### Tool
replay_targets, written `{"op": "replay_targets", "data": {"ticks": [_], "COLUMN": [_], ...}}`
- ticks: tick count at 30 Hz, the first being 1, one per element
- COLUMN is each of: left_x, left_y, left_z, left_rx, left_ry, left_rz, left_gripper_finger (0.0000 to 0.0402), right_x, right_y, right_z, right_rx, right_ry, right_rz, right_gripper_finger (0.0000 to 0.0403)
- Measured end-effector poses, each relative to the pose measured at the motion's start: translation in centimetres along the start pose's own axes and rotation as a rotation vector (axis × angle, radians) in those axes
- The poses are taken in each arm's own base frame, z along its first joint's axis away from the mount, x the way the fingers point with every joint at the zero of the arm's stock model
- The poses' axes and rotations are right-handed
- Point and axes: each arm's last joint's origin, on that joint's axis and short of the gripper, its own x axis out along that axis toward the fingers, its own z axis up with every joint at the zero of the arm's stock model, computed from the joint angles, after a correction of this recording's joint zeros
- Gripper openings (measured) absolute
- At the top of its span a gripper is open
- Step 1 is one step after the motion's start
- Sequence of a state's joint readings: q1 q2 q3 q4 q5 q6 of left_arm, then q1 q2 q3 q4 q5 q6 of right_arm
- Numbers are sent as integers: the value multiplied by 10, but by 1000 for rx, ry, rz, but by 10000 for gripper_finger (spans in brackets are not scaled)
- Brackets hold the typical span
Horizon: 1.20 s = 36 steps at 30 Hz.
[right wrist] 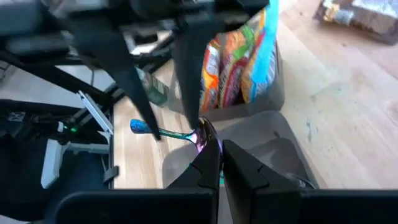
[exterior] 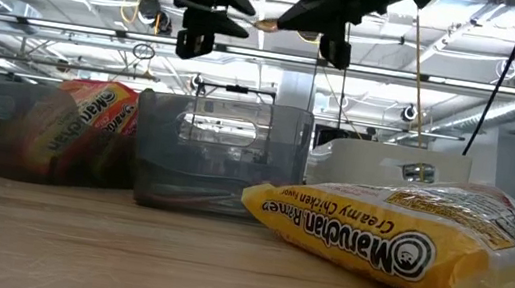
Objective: Pick & Place Food Item
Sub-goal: Put the blue spoon into the right gray bin
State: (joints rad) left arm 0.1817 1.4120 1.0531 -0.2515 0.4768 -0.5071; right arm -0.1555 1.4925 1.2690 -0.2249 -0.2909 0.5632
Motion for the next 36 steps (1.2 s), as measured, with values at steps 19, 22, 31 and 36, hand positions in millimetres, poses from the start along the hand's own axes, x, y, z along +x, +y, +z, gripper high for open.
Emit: {"op": "replay_targets", "data": {"ticks": [19, 22, 31, 36], "left_x": [0, 0, 1, 1], "left_y": [1, 1, 1, 1], "left_z": [-6, -6, -6, -6], "left_rx": [-8, -10, -21, -26], "left_ry": [48, 48, 57, 56], "left_rz": [27, 27, 18, 16], "left_gripper_finger": [68, 20, 8, 8], "right_x": [-5, -5, -5, -5], "right_y": [1, 1, 1, 1], "right_z": [6, 6, 5, 5], "right_rx": [-12, -16, -32, -36], "right_ry": [-50, -48, -40, -37], "right_rz": [4, 5, 10, 18], "right_gripper_finger": [0, 0, 0, 11]}}
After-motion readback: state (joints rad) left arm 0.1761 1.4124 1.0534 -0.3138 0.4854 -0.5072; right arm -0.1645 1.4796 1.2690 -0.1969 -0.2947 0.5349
